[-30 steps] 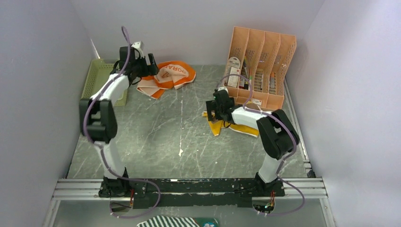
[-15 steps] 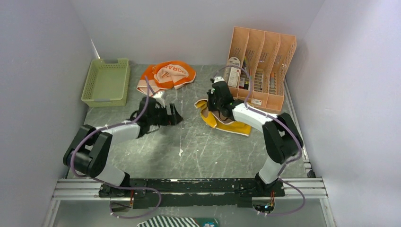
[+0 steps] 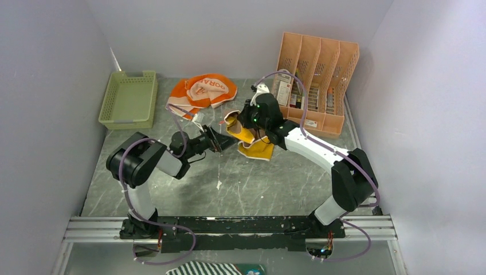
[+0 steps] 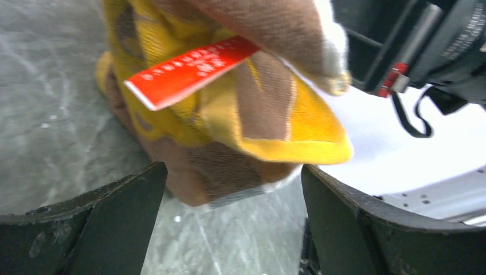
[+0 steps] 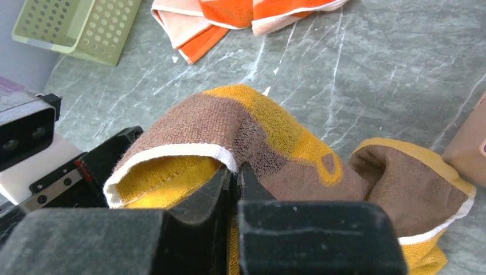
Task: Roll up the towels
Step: Pick up the towel at the center of the board.
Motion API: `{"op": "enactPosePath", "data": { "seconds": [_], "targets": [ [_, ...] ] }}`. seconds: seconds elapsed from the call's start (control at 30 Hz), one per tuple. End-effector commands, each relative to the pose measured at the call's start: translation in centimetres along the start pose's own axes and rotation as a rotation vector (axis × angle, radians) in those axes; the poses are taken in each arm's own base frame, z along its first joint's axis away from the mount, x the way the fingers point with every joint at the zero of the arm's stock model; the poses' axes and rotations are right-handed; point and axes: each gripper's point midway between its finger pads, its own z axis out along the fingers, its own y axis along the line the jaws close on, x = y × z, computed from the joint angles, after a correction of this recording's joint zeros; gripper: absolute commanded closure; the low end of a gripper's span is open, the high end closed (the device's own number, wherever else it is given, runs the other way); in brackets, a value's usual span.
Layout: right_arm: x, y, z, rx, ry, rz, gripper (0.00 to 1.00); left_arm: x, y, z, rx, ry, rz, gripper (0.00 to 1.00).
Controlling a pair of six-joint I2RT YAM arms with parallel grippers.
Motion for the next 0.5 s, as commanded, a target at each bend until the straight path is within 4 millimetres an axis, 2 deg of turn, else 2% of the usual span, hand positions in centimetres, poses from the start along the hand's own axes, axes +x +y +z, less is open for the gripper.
{"op": "enactPosePath", "data": {
  "seconds": [0.0,0.17,0.23,0.47],
  "targets": [
    [-0.7,-0.1,-0.2,0.022,-0.027,0.008,1.00,-2.2,-7.9,-1.2,0.327,-0.086,0.067,0.01],
    [-0.7,-0.8,-0.2,0.059,-0.027,-0.010,1.00,-1.7,-7.5,-2.9,0.216,-0.086,0.089,0.01],
    [-0.7,-0.9,-0.1,0.060,-0.030,-0.009,1.00,-1.4,-7.0,-2.9,0.155,-0.073,0.123,0.01],
    [-0.6,-0.4,0.3,0.040,-0.027,0.002,1.00,0.1,-5.6,-0.2,0.060,-0.024,0.148,0.01]
  ]
}}
